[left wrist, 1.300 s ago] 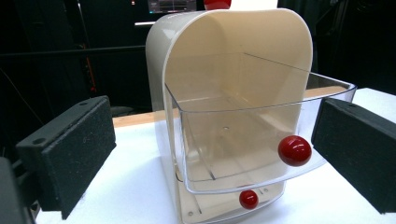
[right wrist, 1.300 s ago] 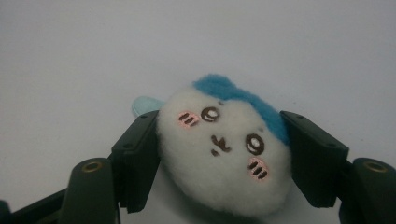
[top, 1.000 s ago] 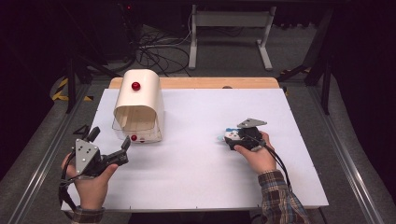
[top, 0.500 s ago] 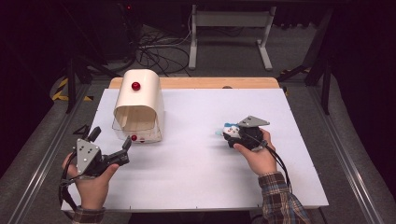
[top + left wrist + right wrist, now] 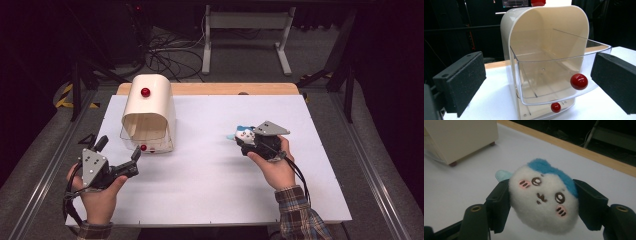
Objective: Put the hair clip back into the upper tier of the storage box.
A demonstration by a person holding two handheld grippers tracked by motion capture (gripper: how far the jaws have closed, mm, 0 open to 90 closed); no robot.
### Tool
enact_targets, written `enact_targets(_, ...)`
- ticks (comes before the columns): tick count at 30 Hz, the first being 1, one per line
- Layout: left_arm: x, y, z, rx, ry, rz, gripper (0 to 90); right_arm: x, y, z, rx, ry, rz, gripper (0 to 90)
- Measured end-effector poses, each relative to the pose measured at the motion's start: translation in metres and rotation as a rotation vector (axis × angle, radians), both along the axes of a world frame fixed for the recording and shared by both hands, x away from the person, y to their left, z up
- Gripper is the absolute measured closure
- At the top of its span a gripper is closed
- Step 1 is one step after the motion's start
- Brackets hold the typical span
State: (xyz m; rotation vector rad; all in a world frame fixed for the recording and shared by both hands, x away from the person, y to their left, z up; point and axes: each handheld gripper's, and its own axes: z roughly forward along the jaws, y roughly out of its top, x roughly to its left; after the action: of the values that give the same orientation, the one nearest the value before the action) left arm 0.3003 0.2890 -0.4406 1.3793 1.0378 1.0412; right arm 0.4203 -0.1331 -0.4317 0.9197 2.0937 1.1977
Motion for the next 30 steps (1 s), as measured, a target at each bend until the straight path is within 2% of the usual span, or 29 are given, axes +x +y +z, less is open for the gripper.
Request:
enact_targets(5, 0.000, 0.000, 0.000, -0.002, -0.003, -0.002, 0.6, -0.005, 0.007, 0.012, 0.036, -0.058, 0.002, 35.7)
enact_targets(11, -0.001, -0.001, 0.002, -0.001, -0.007, -0.006, 0.6, -0.009, 0.014, 0.018, 0.045, -0.089, 0.017, 35.6)
enact_targets(15, -0.001, -0.001, 0.002, -0.002, -0.007, -0.008, 0.6, -0.013, 0.021, 0.024, 0.069, -0.130, 0.042, 35.4)
enact_targets(30, -0.003, -0.003, 0.003, -0.001, -0.012, -0.029, 0.8, -0.022, 0.035, 0.036, 0.124, -0.176, 0.111, 35.4)
